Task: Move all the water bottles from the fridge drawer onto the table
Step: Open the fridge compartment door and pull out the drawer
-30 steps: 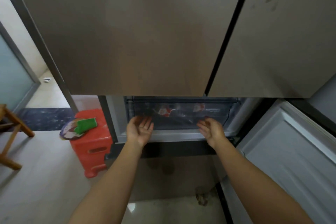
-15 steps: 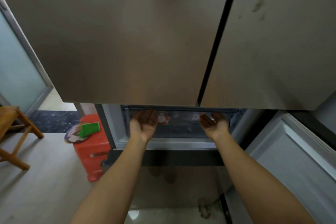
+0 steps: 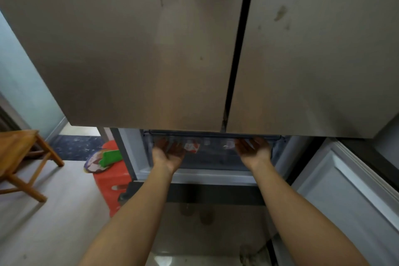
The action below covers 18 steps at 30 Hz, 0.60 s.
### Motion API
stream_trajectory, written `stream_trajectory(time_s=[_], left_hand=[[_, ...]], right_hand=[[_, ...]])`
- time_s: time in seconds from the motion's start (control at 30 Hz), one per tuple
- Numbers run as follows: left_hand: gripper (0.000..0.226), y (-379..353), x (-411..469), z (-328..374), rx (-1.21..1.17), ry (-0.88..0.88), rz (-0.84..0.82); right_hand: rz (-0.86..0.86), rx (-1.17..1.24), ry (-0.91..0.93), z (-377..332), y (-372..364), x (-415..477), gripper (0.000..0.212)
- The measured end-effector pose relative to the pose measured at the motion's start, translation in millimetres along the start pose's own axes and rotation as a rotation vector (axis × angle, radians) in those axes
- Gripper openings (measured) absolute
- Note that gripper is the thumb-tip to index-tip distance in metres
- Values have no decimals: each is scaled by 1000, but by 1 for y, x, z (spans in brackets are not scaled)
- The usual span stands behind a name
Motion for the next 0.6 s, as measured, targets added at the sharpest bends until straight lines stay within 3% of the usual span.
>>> stream_trajectory(time_s=[0.2,0.37,0.6], left_hand=[[33,-9,1,-5,-47,-24,12],[20,-9,9,-6,-33,-50,59],[27,-20,8,-4,-77,-24,-29]], right_hand=[[-14,-3,2,-6,2,12,17],[13,-5,-29,-9,2,13,18],[22,-89,6,-8,-4,5,18]])
Point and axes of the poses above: each hand's wrist, its own x-axis towards the middle knuckle, its own y-axis out of the back of the hand, z = x × y, the point moved 1 cm from there along x, towards the middle knuckle, and after that the axes turned 7 degrees about z, right-handed, at the moved point
